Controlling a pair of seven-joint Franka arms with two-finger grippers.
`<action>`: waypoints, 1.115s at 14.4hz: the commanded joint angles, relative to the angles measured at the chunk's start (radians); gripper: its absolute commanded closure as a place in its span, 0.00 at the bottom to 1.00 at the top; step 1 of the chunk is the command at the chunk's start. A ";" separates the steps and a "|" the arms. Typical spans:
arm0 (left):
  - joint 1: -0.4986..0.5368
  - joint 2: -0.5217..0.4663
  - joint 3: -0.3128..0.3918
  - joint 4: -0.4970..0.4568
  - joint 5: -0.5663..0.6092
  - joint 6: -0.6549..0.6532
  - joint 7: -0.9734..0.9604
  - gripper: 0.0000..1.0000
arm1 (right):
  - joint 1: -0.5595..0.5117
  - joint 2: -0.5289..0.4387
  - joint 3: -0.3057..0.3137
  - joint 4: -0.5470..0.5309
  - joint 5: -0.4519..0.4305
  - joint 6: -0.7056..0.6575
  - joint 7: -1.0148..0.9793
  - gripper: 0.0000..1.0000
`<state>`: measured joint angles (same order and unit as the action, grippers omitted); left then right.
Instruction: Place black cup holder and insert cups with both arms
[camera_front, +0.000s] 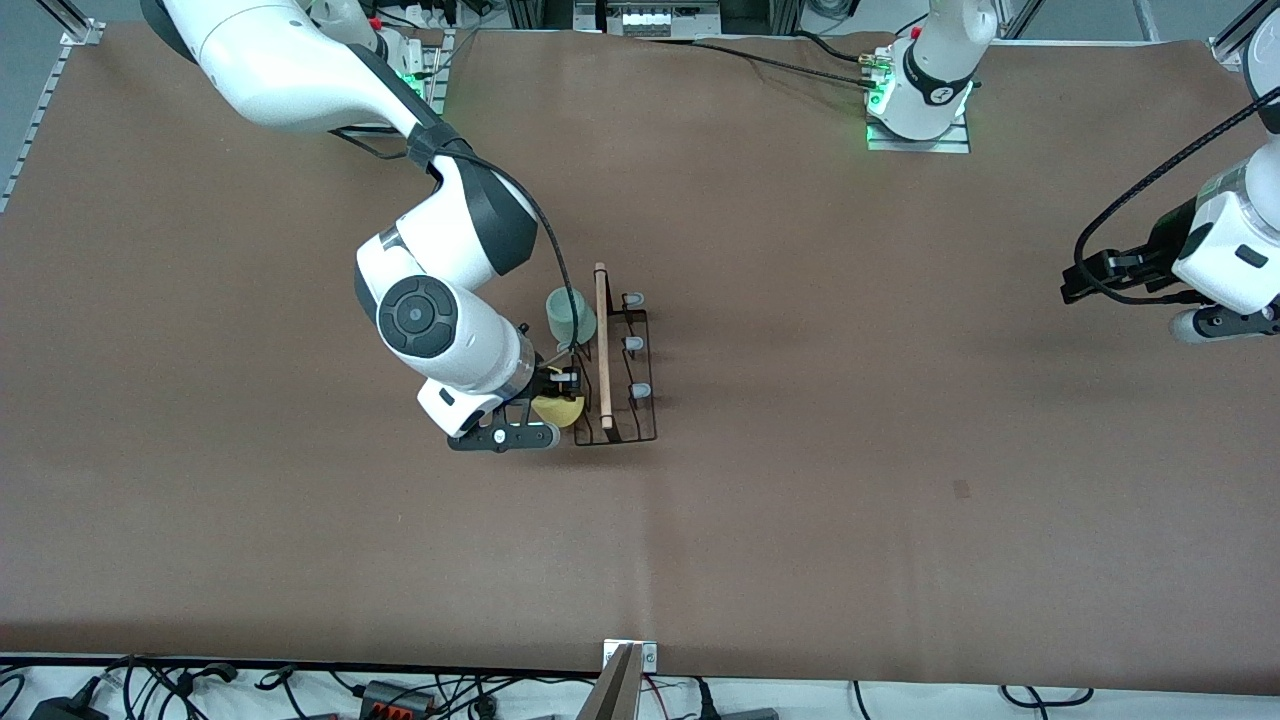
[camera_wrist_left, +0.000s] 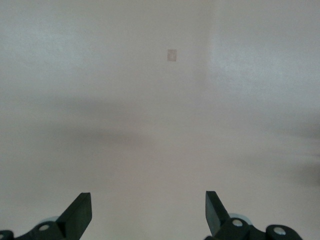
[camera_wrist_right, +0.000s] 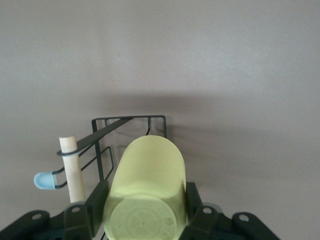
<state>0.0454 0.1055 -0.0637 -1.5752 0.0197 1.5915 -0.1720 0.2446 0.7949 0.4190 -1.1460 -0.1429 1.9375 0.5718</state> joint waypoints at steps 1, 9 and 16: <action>0.001 -0.029 0.001 -0.031 -0.015 0.016 0.012 0.00 | 0.002 0.004 0.004 -0.005 -0.018 0.037 0.022 0.84; 0.002 -0.027 0.001 -0.028 -0.017 0.016 0.012 0.00 | 0.013 0.036 0.004 -0.008 -0.018 0.055 0.020 0.01; 0.001 -0.027 0.001 -0.028 -0.017 0.013 0.009 0.00 | -0.079 -0.097 -0.014 0.026 -0.020 -0.113 -0.012 0.00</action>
<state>0.0454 0.1038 -0.0637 -1.5753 0.0196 1.5924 -0.1720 0.2200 0.7769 0.3983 -1.1220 -0.1531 1.9073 0.5744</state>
